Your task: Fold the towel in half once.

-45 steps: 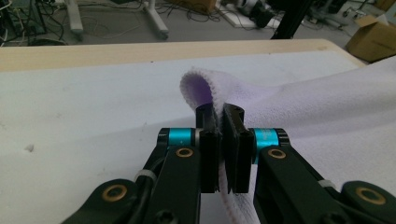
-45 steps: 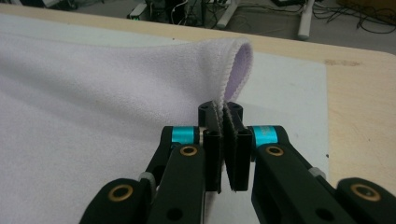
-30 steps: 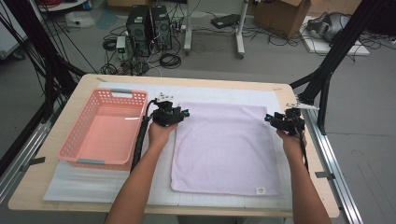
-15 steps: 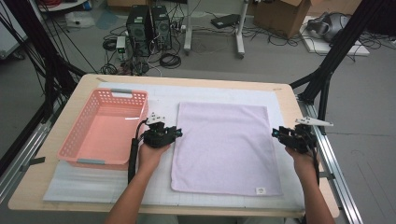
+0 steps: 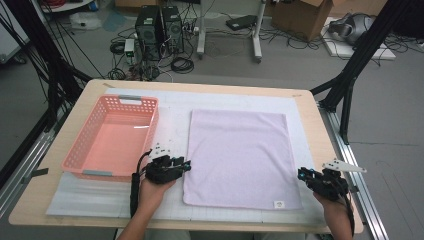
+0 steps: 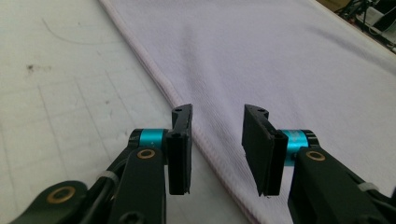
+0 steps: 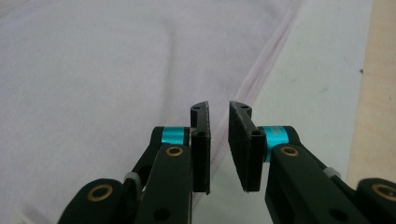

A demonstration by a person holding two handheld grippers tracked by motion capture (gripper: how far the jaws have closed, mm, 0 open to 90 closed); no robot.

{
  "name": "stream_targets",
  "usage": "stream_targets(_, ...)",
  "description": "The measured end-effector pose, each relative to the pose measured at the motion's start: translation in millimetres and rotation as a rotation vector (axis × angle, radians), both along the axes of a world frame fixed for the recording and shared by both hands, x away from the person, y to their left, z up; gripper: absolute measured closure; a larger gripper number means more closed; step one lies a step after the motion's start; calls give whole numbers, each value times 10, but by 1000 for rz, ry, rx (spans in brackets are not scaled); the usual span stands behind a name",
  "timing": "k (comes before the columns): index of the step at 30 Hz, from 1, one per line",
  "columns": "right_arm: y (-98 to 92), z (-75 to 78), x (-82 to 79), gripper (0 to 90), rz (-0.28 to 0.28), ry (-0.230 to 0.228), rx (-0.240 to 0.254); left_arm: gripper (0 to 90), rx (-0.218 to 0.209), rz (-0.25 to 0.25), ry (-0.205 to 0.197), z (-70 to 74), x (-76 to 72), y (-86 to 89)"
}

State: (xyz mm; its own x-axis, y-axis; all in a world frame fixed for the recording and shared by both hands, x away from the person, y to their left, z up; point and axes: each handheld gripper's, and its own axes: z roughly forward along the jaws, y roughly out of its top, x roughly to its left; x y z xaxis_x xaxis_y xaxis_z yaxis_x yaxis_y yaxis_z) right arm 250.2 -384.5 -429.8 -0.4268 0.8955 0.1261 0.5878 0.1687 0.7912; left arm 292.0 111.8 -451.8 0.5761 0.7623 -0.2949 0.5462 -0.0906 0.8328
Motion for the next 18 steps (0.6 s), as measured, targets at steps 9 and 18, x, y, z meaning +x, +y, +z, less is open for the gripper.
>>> stream_targets(9, 161, -199, -18, 859, -8, 31, -36, 616, -24, -32, 2, -6, -140, 59)
stream_targets(18, 104, -111, -99, 726, -53, 62, -54, 619, -15, -46, 6, -5, -219, 46)
